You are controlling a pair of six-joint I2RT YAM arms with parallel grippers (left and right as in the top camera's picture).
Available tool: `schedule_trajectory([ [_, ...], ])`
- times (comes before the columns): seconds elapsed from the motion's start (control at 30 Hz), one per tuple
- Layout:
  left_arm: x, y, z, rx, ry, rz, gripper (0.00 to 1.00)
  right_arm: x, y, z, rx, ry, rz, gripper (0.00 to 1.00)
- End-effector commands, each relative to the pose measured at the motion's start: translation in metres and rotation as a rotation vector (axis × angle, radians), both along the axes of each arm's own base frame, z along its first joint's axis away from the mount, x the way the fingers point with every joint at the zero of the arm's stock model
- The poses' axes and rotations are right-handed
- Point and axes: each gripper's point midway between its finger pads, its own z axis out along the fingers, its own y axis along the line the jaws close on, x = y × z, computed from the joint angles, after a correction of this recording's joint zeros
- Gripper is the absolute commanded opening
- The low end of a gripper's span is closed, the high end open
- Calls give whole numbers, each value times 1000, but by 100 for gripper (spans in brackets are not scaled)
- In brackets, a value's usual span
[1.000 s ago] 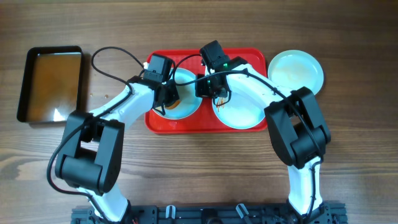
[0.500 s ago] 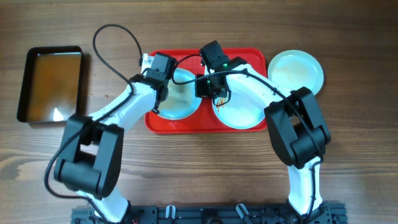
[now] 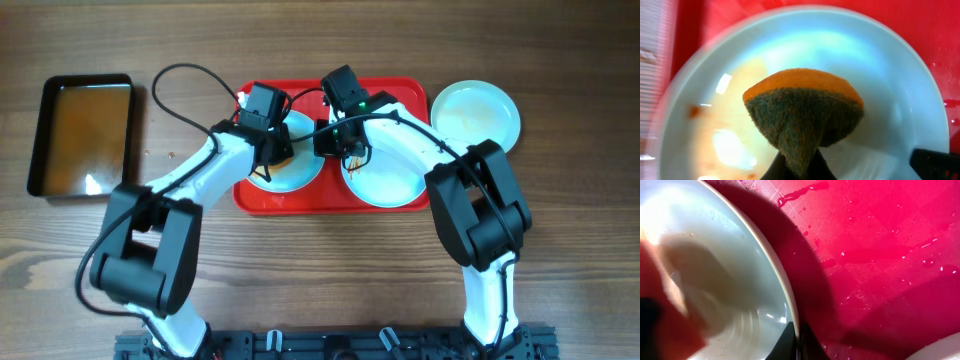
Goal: Clean dirty plates on tray and stack at the side
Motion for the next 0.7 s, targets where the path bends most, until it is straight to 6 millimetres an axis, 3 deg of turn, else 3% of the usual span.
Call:
schedule_trajectory([
  [0.0, -6, -20, -17, -125, 82, 33, 4, -6, -20, -26, -90, 32, -13, 4],
  [0.13, -12, -11, -39, -65, 127, 51, 4, -7, -20, -26, -91, 33, -13, 4],
  [0.27, -28, 35, -55, 183, 174, 111, 4, -7, -21, -26, -94, 35, -13, 4],
  [0.47, -24, 96, -35, 534, 89, 201, 4, -8, -23, -27, -104, 37, -10, 4],
  [0.6, -16, 102, -22, 573, 35, 225, 4, -8, -23, -27, -105, 34, 0, 4],
  [0.67, -11, 110, -5, 617, -16, 252, 4, -9, -23, -27, -107, 36, 2, 4],
])
